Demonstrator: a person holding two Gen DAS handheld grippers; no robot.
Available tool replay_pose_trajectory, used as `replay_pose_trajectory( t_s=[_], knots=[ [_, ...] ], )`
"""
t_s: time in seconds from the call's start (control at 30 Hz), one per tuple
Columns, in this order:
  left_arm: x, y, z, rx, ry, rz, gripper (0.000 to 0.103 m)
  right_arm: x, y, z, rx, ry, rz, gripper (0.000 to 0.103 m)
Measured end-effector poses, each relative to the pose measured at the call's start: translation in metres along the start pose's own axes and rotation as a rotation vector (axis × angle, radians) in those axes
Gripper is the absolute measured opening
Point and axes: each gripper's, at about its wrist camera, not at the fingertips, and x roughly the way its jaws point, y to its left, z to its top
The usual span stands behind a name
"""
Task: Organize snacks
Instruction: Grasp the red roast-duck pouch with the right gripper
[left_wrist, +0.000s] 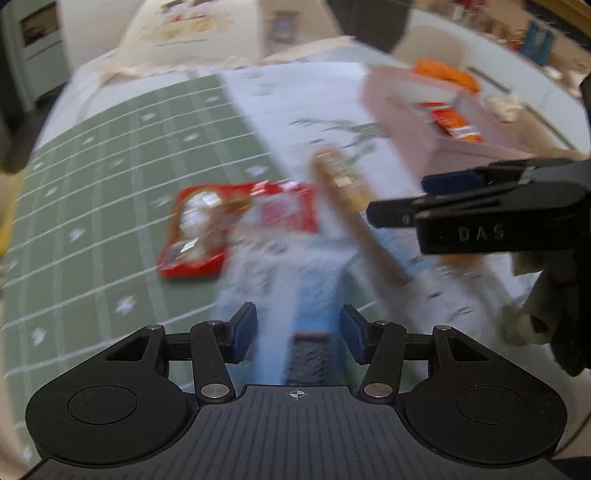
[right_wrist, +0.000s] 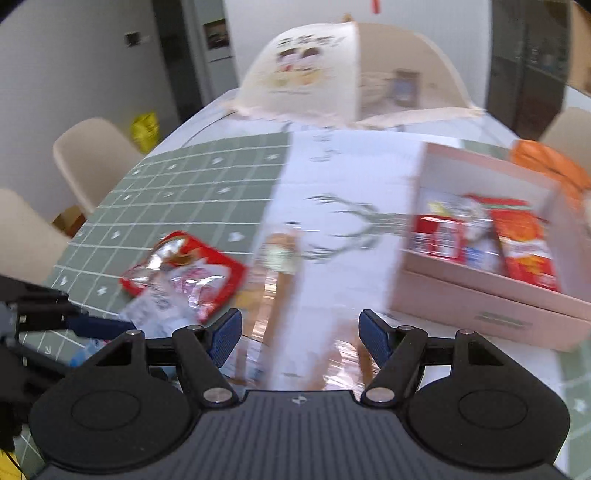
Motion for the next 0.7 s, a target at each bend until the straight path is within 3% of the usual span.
replay_pose_trajectory(
  t_s=[0.13,0.2,0.27,0.33,0.4,0.6,0.7],
  knots=[
    [-0.005,0.030,-0.007,-0.076,0.011,0.092,0.057,0.015,0.029,0.009,-0.069,-0.003,0.024,0.070],
    [-0.007,0.045,-0.008,-0.124,0.014,0.087,0.055,0.022,0.039,0.009,-0.111,0.003,0.005,0.070],
    [-0.009,0.052,-0.008,-0.144,0.020,0.036,0.055,0.027,0.042,0.007,-0.105,0.022,0.009,0.070],
    [-0.009,0.053,-0.009,-0.137,0.025,0.023,0.055,0.026,0.040,0.001,-0.086,0.038,0.004,0.060],
    [-0.009,0.050,-0.009,-0.127,0.029,0.020,0.056,0.020,0.039,-0.005,-0.096,0.055,0.012,0.035],
    [-0.010,0.019,-0.008,-0.077,0.044,-0.053,0.058,-0.010,0.028,-0.034,-0.097,0.096,0.052,0.034],
    [-0.007,0.008,-0.005,-0.056,0.045,-0.020,0.058,-0.023,0.022,-0.045,-0.093,0.110,0.055,0.034]
  ],
)
